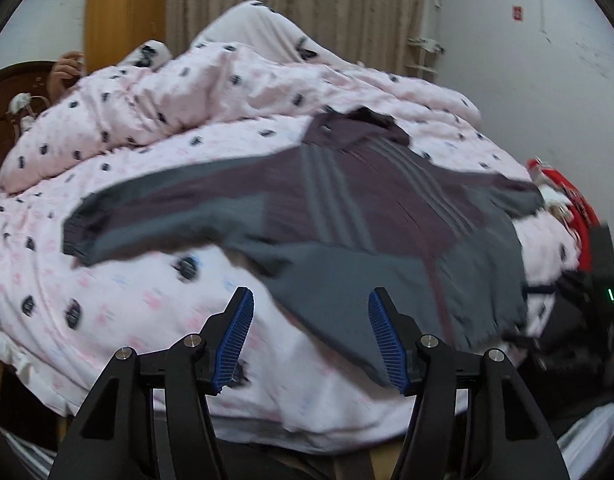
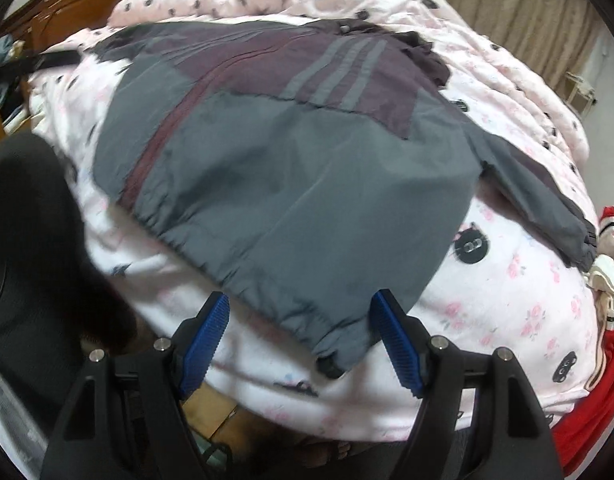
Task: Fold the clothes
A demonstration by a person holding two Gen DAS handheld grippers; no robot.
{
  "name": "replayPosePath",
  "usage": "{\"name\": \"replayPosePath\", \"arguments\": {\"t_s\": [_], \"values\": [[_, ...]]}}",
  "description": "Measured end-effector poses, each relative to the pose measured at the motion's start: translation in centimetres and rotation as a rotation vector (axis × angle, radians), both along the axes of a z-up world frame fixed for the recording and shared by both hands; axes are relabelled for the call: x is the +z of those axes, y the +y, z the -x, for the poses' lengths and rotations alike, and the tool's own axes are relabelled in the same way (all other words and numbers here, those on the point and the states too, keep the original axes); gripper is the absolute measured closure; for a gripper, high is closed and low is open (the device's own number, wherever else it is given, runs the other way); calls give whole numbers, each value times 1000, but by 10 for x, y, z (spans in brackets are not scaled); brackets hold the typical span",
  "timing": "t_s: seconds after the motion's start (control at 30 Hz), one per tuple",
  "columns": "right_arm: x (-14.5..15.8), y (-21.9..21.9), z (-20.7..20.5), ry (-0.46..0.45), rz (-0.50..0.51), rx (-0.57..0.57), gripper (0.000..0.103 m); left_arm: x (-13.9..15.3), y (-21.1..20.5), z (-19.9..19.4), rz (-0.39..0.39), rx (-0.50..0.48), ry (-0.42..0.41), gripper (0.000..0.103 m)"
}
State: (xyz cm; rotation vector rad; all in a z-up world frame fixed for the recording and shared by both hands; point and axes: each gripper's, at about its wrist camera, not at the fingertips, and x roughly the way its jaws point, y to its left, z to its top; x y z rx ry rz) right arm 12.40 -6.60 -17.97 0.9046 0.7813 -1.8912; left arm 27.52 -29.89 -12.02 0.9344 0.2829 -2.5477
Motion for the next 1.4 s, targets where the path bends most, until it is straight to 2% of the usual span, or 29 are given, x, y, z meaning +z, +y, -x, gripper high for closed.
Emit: {"name": "replayPosePath", "arguments": {"t_s": [0.13, 0.33, 0.47, 0.7, 0.83, 0.97, 1.17, 1.33, 1.4], "values": [[-2, -1, 3, 6, -15, 1, 27, -10, 21, -2, -16, -38, -14, 48], [-11, -7, -4, 70, -80, 3, 27, -23, 40, -2, -23, -72, -37, 48], [-9, -8, 2, 116, -66, -43, 27, -27, 44, 2, -27, -77, -37, 48], [24, 3, 15, 160, 54, -131, 27, -35, 64, 16, -35, -148, -57, 48], [43, 5, 19, 169, 104, -149, 27, -45, 79, 35, -10, -173, -92, 48], [57, 5, 21, 176, 142, -159, 27, -54, 85, 53, 56, -123, -116, 48], [71, 13, 18, 201, 199, -196, 27, -55, 78, 56, 120, -13, -88, 48], [82, 20, 23, 194, 252, -238, 27, -55, 85, 52, 74, -42, -65, 48], [86, 20, 25, 196, 262, -244, 27, -55, 92, 54, 95, -60, -67, 48]]}}
